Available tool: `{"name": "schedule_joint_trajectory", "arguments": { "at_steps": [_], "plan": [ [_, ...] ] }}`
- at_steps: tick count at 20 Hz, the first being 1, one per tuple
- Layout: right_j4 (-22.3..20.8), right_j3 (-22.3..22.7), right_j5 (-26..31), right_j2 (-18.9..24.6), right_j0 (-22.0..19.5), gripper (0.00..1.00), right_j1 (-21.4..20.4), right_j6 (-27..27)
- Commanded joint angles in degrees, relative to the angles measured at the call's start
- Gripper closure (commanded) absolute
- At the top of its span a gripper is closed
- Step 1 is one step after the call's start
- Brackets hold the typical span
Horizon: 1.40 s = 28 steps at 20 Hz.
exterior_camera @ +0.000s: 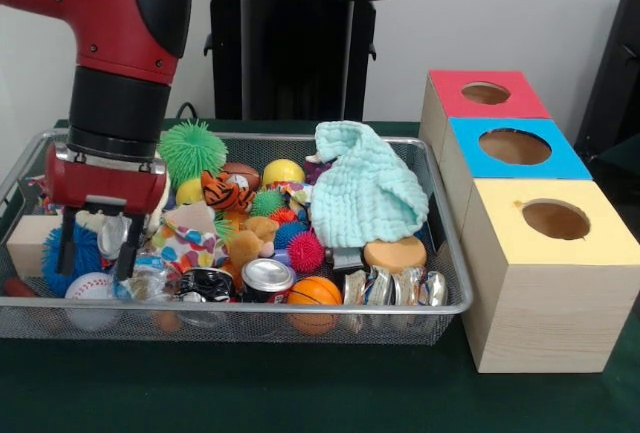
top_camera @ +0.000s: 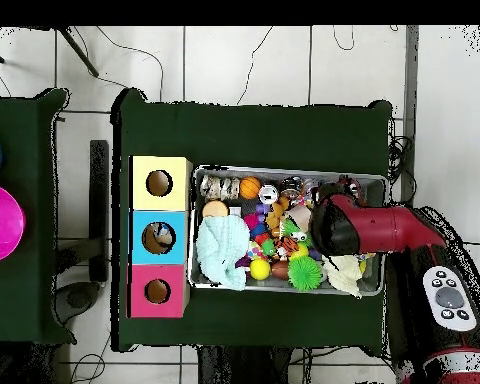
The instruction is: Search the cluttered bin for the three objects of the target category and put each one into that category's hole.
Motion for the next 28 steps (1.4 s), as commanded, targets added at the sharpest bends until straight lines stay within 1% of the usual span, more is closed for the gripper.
{"name": "schedule_joint_trajectory", "arguments": {
  "at_steps": [1, 5, 9, 17, 21, 24, 28],
  "plan": [
    [1.5, 9.97, 10.59, 6.37, -0.56, 0.0, -4.4, -5.1],
    [2.27, 13.02, 12.2, 6.37, -1.05, 0.0, -7.38, -4.99],
    [2.01, 13.28, 12.01, 6.66, -1.12, 0.0, -7.4, -4.41],
    [-1.11, 7.9, 7.92, 5.63, 0.21, 0.0, -1.42, -1.98],
    [-1.9, 4.45, 5.81, 2.93, 3.32, 0.0, 1.48, 1.66],
    [-1.75, 3.16, 5.16, 1.84, 4.59, 0.0, 2.56, 2.91],
    [-1.91, 0.27, 4.03, 0.07, 6.61, 0.0, 4.6, 4.49]
  ]
}}
